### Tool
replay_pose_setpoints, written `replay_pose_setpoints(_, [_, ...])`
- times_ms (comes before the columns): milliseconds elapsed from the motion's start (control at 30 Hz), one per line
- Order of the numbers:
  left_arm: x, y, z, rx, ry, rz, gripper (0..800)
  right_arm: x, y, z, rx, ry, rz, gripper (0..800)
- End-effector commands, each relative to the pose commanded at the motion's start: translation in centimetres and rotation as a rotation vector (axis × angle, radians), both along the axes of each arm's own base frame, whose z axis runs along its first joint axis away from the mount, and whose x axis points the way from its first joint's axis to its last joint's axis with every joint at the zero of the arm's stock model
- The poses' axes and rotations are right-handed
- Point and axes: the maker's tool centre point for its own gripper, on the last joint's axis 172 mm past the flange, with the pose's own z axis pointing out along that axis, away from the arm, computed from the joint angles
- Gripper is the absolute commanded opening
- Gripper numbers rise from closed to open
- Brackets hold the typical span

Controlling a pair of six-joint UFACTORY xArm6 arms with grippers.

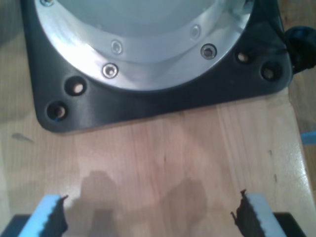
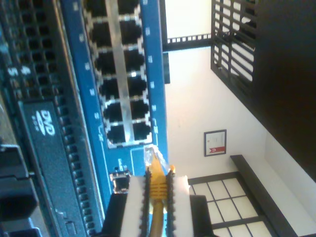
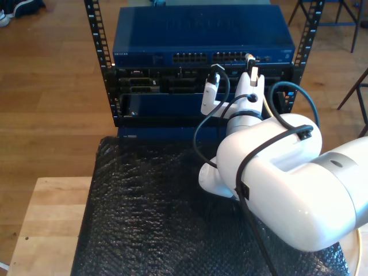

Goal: Grab the cable and plug it in

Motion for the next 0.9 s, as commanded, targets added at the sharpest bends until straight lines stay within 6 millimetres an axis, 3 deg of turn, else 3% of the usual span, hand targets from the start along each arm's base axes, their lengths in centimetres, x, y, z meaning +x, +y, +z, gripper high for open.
replay_pose_setpoints(900, [0.0,0.0,0.0,0.0,0.0,0.0,800,-0.03,0.54,-0.26,0.0,0.006,0.018,0])
